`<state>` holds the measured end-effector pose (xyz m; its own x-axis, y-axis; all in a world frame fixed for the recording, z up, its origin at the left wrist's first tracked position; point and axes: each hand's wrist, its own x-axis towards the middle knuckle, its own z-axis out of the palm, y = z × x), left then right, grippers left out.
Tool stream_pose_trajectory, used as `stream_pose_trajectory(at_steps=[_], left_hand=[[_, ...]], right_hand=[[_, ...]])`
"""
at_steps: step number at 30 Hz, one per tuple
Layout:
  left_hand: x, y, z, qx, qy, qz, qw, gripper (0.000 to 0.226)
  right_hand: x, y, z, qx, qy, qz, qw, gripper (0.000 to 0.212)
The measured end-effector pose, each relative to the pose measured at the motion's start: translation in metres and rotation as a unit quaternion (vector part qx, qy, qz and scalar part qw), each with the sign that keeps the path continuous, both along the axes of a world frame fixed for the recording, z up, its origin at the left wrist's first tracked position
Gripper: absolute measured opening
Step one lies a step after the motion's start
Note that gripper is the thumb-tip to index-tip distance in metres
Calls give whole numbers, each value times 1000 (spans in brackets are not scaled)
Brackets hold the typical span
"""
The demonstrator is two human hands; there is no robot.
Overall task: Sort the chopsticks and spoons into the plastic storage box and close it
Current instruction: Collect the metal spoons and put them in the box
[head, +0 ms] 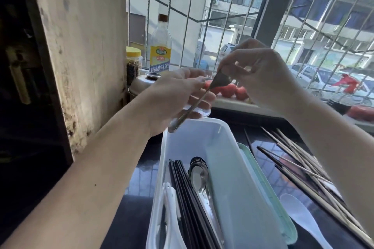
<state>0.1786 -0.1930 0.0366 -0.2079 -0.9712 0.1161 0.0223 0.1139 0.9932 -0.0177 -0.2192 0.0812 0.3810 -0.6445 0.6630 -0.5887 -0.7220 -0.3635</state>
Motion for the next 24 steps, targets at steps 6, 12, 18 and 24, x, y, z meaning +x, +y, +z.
stream_pose_trajectory(at_steps=[6, 12, 18, 24], left_hand=[[7, -16, -7, -85, 23, 185, 979, 17], [4, -17, -9, -83, -25, 159, 984, 14], [4, -15, -8, -84, -30, 157, 984, 12], [-1, -12, -9, -79, -50, 140, 986, 10]], right_hand=[[34, 2, -36, 62, 506, 57, 858, 17], [55, -2, -89, 76, 637, 85, 762, 20], [60, 0, -94, 104, 615, 113, 773, 47], [71, -6, -118, 54, 688, 104, 716, 30]])
